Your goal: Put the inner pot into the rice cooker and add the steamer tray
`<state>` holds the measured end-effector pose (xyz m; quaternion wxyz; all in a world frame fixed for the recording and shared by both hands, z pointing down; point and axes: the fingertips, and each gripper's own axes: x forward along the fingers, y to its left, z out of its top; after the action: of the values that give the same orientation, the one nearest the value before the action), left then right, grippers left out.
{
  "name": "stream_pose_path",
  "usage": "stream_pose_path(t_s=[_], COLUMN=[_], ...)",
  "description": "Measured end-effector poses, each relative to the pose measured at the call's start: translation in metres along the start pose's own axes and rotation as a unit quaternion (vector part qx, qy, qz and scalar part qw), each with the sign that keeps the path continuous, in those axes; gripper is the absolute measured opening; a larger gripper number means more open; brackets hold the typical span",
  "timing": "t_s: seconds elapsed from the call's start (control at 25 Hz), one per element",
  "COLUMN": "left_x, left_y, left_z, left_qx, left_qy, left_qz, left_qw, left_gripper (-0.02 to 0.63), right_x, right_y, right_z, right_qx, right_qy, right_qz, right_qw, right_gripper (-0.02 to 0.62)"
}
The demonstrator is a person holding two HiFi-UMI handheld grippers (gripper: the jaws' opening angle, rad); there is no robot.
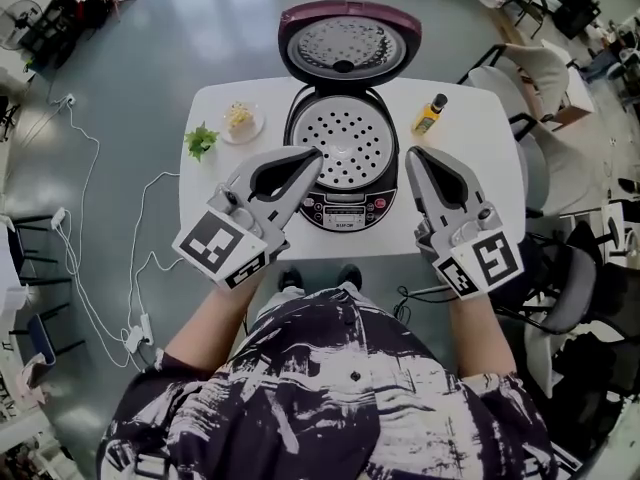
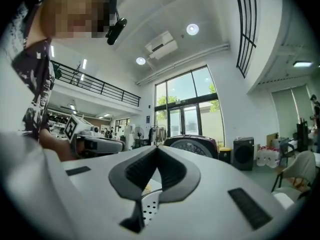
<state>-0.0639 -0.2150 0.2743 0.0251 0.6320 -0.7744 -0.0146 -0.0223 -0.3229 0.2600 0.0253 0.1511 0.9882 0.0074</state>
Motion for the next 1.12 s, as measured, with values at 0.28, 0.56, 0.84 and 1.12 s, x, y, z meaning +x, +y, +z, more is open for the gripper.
stream_pose_path(t_s=[0.28, 0.56, 0.84, 1.12], left_x=[0.007, 0.005, 0.002, 0.003], left_y=[0.001, -0.001, 0.001, 0.002], left_z=[-0.009, -0.01, -0.012, -0.013], left_qx=[0.001, 0.0, -0.001, -0.002], left_qy=[0.007, 0.009, 0.011, 0.012], left_qz=[0.024, 0.04, 0.047, 0.048], left_qw=[0.9997, 0.9992, 0.9988, 0.9988], left_gripper=[0.005, 0.005, 0.005, 0.005], right_x=[-0.004, -0.003, -0.002, -0.005], right_y=[-0.002, 0.001, 0.0, -0.007], right_z=[-0.009, -0.014, -0.017, -0.019], right_qx=[-0.01, -0.001, -0.001, -0.004], right_qy=[-0.003, 0.0, 0.005, 0.013], right_qz=[0.008, 0.019, 0.021, 0.012], right_qw=[1.0, 1.0, 1.0, 1.0], right_gripper=[-0.003, -0.003, -0.003, -0.003])
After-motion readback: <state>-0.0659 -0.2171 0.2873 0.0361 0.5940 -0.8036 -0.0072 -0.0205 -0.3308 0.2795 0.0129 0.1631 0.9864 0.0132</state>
